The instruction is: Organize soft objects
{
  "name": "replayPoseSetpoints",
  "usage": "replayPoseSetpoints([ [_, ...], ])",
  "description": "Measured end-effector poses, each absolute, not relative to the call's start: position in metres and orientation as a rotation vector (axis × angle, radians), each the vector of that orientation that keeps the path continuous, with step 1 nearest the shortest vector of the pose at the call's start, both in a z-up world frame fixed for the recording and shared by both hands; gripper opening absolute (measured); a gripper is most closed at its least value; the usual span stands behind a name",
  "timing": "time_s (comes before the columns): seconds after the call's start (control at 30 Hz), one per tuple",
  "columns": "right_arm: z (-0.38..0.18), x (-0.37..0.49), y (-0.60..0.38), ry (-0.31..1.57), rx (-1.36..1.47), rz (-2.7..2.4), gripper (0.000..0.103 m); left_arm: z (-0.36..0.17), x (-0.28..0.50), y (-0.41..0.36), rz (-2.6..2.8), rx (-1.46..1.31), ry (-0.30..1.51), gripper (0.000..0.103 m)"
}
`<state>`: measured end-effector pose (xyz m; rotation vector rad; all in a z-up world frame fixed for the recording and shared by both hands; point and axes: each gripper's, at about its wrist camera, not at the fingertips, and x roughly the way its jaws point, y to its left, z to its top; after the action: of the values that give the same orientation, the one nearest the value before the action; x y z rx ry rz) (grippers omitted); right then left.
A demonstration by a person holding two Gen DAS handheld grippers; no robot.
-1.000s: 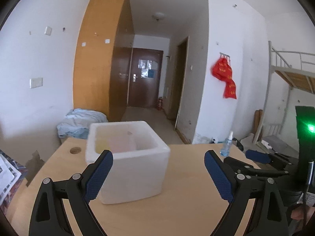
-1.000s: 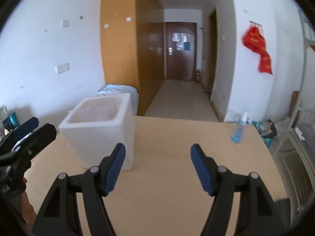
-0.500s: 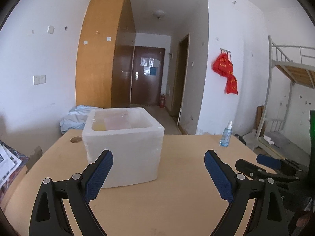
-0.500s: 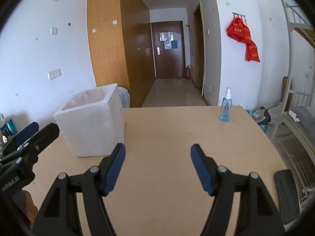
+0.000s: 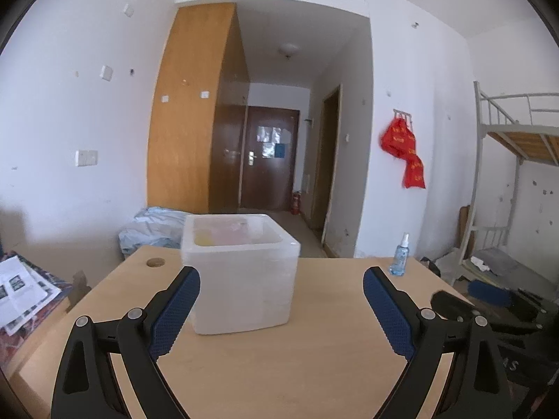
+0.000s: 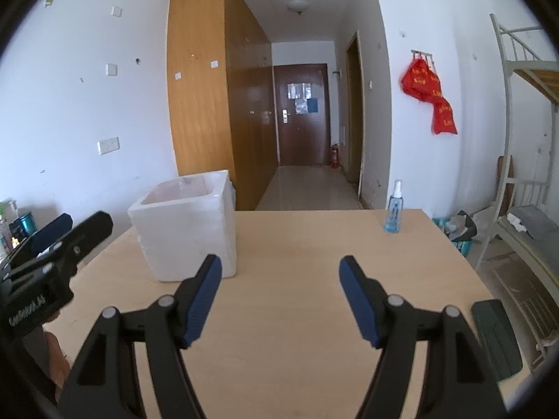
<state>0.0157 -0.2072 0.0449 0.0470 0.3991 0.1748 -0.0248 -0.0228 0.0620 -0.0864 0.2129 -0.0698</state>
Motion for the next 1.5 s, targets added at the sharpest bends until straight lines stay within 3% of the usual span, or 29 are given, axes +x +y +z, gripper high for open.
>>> replayPoseSetpoints([
  [0.2,0.038,0.003,-0.206,0.404,0.049,0.176,0.077,0.060,-0.049,-0.014,-0.042,-0.093,0.178,0.103],
  [1.5,0.035,0.000,-0.208,0.409,0.033,0.172,0.077,0.052,-0.049,-0.018,0.012,-0.063,0.198,0.103],
])
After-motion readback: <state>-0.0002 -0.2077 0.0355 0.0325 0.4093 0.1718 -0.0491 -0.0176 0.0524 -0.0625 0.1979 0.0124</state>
